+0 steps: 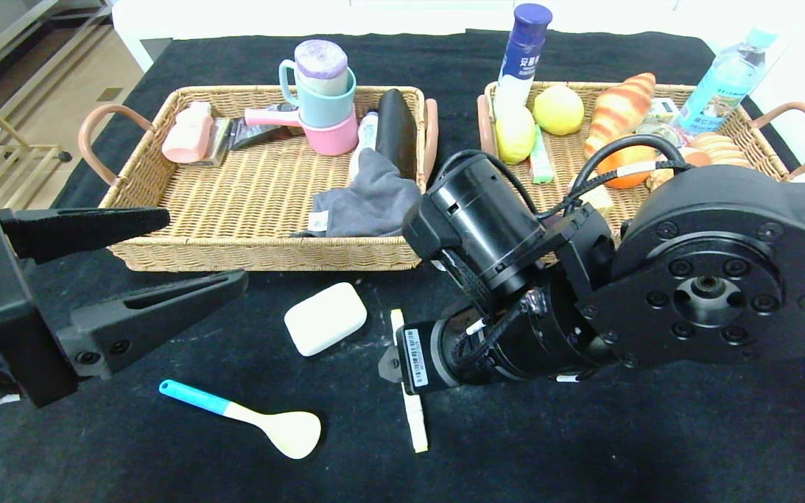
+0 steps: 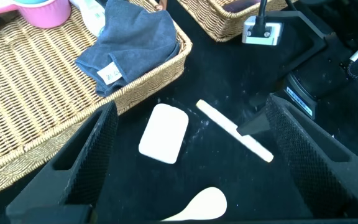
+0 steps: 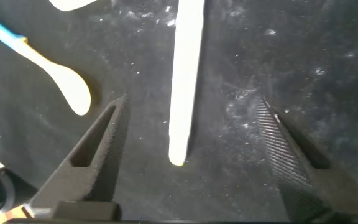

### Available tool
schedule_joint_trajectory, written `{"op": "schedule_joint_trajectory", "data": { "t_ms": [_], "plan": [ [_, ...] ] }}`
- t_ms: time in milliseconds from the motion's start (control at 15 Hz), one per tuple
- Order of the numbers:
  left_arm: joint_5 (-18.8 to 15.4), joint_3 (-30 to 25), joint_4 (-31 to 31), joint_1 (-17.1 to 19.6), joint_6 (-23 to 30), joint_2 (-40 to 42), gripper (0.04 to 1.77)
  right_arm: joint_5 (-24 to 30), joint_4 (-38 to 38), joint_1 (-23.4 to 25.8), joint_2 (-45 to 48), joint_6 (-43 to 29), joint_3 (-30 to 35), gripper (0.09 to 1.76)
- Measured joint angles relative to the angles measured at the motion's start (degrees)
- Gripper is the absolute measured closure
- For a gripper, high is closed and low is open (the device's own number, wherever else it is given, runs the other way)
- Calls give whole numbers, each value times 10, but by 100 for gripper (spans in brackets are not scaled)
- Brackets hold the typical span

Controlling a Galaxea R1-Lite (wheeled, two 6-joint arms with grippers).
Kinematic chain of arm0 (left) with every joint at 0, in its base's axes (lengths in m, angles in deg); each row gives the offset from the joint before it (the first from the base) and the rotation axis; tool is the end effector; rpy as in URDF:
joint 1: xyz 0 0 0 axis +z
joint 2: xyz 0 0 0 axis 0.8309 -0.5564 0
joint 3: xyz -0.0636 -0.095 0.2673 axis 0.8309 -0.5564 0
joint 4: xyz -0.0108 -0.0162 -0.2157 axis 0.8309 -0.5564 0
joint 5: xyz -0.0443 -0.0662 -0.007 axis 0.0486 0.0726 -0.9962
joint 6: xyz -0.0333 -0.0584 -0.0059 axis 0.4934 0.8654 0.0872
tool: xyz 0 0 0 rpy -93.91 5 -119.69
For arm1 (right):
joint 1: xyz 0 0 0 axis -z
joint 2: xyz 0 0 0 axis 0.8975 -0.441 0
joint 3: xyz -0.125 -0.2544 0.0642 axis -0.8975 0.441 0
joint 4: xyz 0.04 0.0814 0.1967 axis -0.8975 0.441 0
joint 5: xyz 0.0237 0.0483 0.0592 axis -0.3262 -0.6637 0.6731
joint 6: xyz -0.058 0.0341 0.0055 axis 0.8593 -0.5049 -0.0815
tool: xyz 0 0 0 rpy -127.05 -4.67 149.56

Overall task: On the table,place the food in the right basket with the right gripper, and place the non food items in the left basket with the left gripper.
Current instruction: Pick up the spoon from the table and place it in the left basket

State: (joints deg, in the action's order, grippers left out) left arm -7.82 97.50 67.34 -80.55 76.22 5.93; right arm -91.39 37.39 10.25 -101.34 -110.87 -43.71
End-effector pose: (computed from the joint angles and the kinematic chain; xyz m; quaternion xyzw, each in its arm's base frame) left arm 0.1934 -0.1029 0.2745 0.0827 0.0106 -0.3131 0.9460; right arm 0.2643 0.3430 0.1860 0.0308 0.4288 0.2504 0.8674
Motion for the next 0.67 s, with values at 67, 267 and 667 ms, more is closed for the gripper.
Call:
{"op": "schedule_joint_trajectory", "data": {
  "t_ms": [67,267,667],
  "plan": [
    [0,0,0,0,0,0,9,1,0,0,0,0,0,35],
    [0,0,0,0,0,0,9,1,1,1,0,0,0,28],
    [0,0,0,0,0,0,9,1,3,2,4,3,0,20]
  ]
}}
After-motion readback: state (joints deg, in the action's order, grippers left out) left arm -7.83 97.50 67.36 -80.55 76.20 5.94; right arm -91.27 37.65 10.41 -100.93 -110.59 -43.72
